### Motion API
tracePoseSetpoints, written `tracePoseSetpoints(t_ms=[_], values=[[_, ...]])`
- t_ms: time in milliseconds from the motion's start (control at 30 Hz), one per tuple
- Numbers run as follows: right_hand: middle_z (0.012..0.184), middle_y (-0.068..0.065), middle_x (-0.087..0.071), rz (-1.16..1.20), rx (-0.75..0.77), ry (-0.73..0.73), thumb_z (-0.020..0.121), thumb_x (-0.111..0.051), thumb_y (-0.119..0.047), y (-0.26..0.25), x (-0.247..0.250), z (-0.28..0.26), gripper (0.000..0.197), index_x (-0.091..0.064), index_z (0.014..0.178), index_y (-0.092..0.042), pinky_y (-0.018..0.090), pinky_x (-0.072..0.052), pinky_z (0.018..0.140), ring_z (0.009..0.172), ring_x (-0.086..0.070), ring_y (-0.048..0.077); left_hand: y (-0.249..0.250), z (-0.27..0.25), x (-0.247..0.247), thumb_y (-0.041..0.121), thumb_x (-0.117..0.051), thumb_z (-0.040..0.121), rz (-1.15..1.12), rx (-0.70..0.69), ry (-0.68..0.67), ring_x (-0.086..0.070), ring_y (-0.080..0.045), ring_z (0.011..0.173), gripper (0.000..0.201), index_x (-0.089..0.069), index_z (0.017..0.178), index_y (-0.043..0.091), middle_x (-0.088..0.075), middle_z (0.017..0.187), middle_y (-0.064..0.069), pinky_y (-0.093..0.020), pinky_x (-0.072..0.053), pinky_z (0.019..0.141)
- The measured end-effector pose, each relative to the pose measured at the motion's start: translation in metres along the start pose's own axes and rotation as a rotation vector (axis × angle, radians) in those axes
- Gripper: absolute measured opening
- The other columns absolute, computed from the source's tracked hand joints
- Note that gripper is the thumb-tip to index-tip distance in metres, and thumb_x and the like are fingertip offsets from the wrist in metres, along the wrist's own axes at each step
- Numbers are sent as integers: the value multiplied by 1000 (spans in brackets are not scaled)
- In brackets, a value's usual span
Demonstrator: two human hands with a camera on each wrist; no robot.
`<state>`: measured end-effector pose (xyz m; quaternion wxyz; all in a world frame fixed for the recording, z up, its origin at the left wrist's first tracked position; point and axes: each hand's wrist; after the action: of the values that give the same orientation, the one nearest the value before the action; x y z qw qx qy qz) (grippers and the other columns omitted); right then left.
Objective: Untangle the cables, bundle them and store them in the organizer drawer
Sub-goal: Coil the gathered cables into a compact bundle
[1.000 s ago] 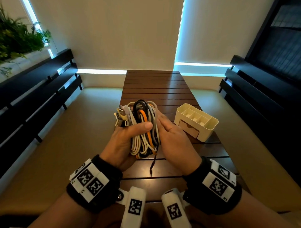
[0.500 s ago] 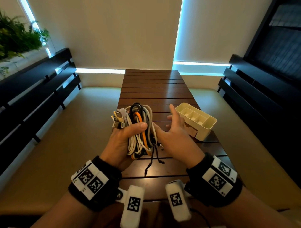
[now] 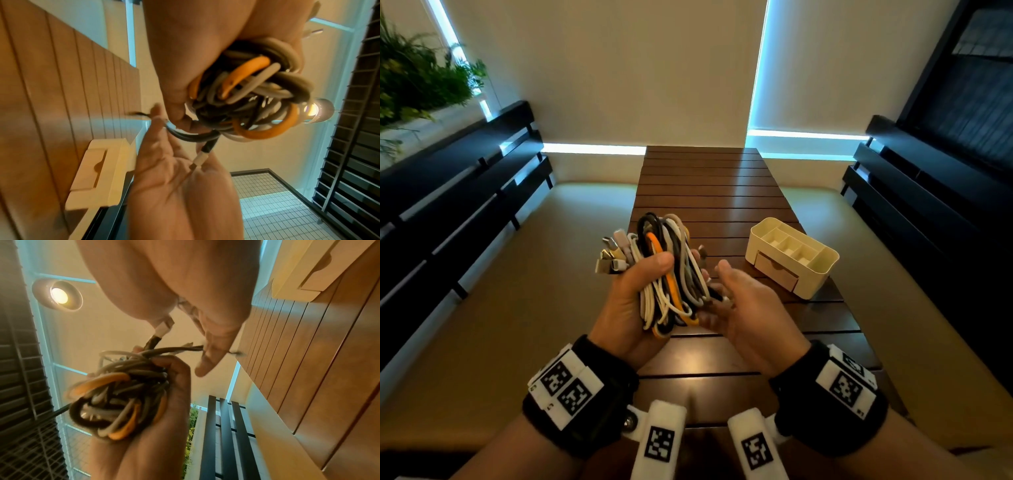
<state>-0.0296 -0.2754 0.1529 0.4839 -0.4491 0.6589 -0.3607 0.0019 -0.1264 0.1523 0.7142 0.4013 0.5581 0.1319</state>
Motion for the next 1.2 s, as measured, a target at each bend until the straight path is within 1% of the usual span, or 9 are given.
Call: tracePoseSetpoints(t_ms=[167,267,333,600,767,900,1067,1133,1200], values=[[118,13,-66,87,136,87,103,-45,-13,-15,8,6,34,-46,136,-16,29,-58,66,97,-71,26,-12,-9,-3,31,-94,52,-19,45,-22,-73,-29,87,78,-65,120,4,-71,103,-17,-41,-60,72],[107,7,-71,-20,206,61,104,-41,-8,-15,4,1,27,-57,105,-30,30,-60,68,93,-72,21,-14,-7,-4,31,-92,57,4,50,-16,-72,-29,89,73,-66,120,4,-70,105,-19,-41,-59,73],[99,4,-74,-47,237,60,104,-40,-7,-12,3,-1,30,-60,99,-29,36,-62,75,91,-72,20,-13,-5,-5,30,-88,62,41,47,-11,-71,-29,91,67,-67,120,4,-70,105,-19,-41,-59,76],[107,0,-74,-221,384,70,102,-44,-8,-9,0,-5,33,-67,110,-31,37,-60,83,100,-71,15,-17,-1,-8,18,-71,77,163,-11,38,-63,-43,107,66,-50,137,1,-55,130,-34,-46,-56,79],[105,-5,-75,-336,467,136,101,-49,-9,-15,1,-7,32,-67,121,-27,23,-59,75,96,-71,7,-14,-2,-8,16,-73,75,185,-43,45,-68,-38,100,62,-56,133,5,-64,121,-26,-43,-58,72],[114,-6,-72,-366,511,201,100,-53,-10,-11,-6,-8,34,-63,131,-21,26,-58,85,101,-68,2,-15,-1,-12,10,-69,79,141,-31,32,-58,-51,115,57,-54,134,4,-56,130,-35,-55,-55,86],[116,-2,-72,-210,428,181,103,-48,-16,-8,-18,-12,34,-61,133,-22,35,-57,91,103,-69,8,-14,-1,-19,17,-70,79,33,12,23,-66,-41,104,63,-51,137,4,-54,130,-36,-54,-55,87],[124,-3,-68,-238,415,158,104,-45,-22,-8,-20,-13,35,-58,136,-26,37,-54,98,112,-65,9,-14,-1,-17,18,-69,79,12,25,10,-68,-39,103,59,-55,136,6,-59,126,-31,-52,-56,86],[144,-5,-54,-367,414,140,103,-42,-33,-7,-18,-12,38,-54,139,-34,41,-41,112,135,-47,11,-13,-3,-16,19,-69,78,-7,46,-9,-68,-38,101,59,-57,134,7,-61,124,-29,-51,-57,85]])
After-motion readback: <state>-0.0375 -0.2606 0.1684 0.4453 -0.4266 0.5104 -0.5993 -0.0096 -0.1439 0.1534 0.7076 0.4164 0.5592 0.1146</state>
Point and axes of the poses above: each hand's wrist, its own z-axis towards the middle knuckle, its own x-axis out of the back of the hand, y = z × x
